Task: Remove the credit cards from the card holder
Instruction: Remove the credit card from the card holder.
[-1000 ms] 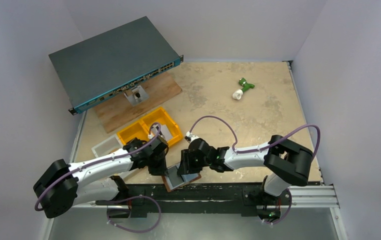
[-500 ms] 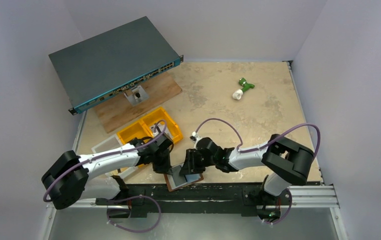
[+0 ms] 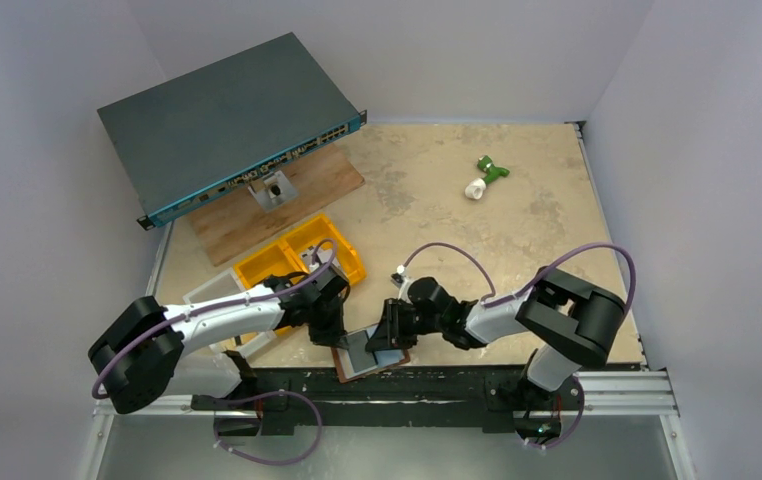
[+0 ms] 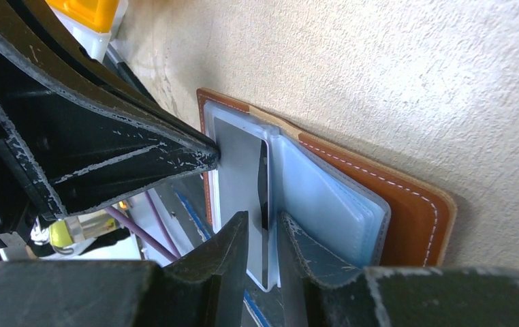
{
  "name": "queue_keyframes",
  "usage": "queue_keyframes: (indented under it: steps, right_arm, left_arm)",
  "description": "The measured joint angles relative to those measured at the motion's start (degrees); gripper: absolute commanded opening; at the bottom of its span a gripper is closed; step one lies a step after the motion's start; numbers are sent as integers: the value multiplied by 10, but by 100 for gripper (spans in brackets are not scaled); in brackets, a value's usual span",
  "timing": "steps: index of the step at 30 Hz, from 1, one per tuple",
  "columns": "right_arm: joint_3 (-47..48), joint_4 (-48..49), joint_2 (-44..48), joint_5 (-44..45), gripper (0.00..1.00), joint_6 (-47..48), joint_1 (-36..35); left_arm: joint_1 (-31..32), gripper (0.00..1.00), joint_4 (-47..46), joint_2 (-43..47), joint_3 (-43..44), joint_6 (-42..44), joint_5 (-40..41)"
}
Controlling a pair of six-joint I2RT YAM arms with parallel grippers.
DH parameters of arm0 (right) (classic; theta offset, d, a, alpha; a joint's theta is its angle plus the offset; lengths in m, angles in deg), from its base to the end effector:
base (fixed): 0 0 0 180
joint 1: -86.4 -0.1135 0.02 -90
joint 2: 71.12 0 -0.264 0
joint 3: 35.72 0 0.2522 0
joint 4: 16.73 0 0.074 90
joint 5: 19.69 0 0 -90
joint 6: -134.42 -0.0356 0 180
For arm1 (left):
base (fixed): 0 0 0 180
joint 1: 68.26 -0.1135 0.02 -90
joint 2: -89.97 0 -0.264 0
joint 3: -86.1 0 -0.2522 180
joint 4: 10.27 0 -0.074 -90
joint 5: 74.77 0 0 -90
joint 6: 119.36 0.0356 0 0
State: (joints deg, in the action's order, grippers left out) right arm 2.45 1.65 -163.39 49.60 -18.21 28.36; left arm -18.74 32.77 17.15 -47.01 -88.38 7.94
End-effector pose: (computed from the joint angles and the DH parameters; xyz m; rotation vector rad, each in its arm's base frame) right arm 0.1298 0.2319 0.1104 -0.1399 2.6212 1.4005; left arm 0.1316 -0.1612 0.1534 -0.2115 2.9707 -0.5595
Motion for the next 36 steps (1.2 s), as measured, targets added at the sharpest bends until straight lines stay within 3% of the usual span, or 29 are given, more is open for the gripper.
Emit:
queue_keyframes:
  steps: [15,25,36]
  right_arm:
    - [-59,145,-30,-45,15,-56,26]
    - [-61,161,-47,-49,0,-64,30]
    - [-99,148,14,-11,0,-75,41]
  left_arm:
    - [0,0,-5,-9,3,-1,-6]
    - [0,0,-3,-10,4,0,-6]
    - [0,0,-20,-19,4,-1,-13]
